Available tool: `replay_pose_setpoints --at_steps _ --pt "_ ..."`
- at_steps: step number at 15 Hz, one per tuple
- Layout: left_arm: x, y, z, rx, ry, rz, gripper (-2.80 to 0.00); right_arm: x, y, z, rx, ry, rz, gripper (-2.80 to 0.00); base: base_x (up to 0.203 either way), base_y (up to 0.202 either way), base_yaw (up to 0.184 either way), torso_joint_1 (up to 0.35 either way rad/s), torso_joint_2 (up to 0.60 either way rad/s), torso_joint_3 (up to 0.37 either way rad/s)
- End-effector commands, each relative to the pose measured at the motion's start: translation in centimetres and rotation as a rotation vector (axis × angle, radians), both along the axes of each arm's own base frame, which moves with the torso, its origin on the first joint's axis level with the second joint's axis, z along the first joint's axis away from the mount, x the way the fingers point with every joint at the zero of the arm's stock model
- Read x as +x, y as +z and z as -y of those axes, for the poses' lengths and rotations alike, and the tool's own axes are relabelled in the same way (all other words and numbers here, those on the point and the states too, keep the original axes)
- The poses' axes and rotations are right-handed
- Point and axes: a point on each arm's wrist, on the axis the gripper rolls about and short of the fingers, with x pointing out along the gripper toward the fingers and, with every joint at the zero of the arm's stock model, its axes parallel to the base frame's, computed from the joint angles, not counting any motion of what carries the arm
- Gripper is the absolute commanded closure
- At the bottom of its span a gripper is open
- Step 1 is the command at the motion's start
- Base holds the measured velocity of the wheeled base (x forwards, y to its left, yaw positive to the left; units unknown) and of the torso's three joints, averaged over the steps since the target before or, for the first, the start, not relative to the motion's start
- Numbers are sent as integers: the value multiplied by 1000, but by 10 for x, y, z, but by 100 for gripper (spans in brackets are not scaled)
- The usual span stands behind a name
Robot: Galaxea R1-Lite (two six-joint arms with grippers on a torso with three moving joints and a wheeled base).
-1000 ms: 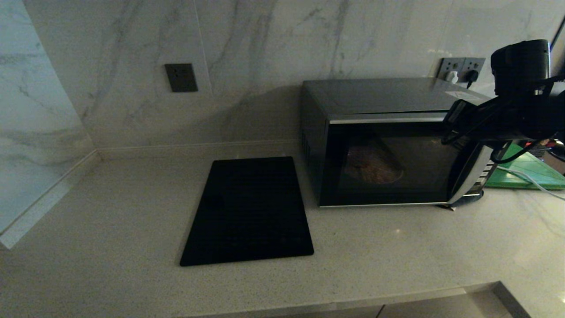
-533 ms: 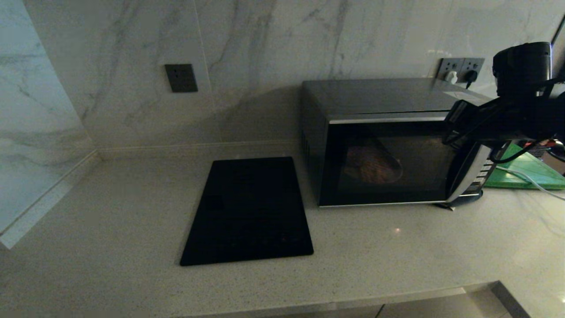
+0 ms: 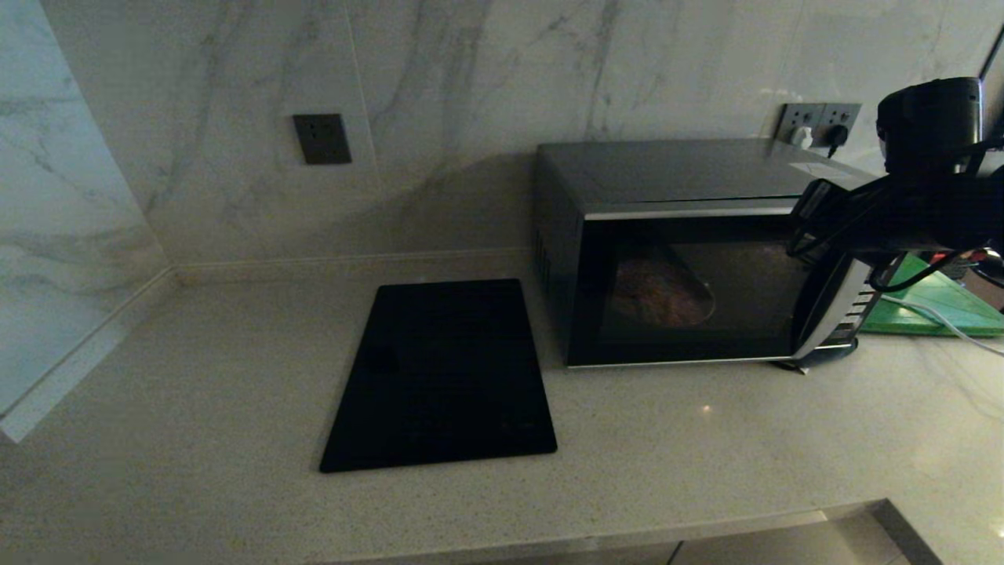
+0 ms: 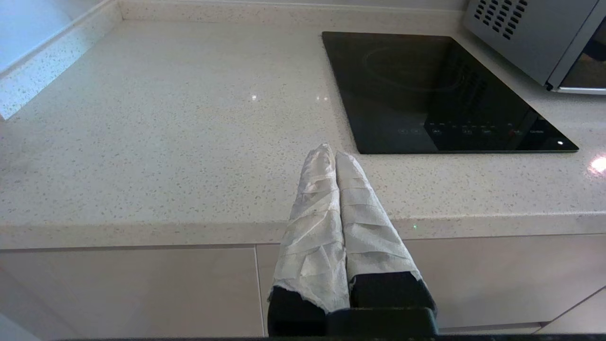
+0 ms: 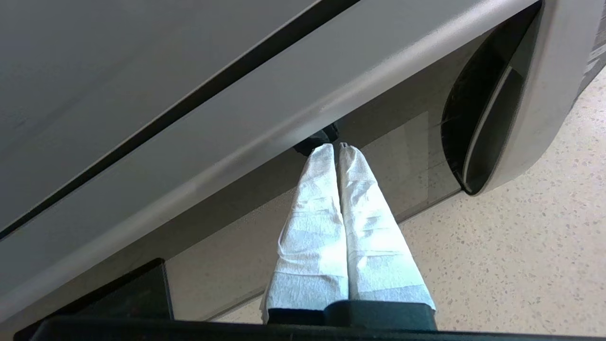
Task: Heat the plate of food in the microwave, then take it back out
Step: Close the microwave oven
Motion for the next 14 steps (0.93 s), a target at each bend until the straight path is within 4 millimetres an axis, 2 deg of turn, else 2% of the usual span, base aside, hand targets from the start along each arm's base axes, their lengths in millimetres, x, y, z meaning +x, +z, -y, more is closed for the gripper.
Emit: replay_pose_setpoints --at_steps 1,11,14 --pt "0 0 0 -1 1 0 0 1 -1 2 11 6 -2 0 0 0 0 0 0 0" --pt "0 0 0 -1 1 0 0 12 -5 10 69 -31 47 0 0 0 0 0 0 0" --pt "0 0 0 -1 1 0 0 6 -2 18 68 -51 55 0 0 0 0 0 0 0"
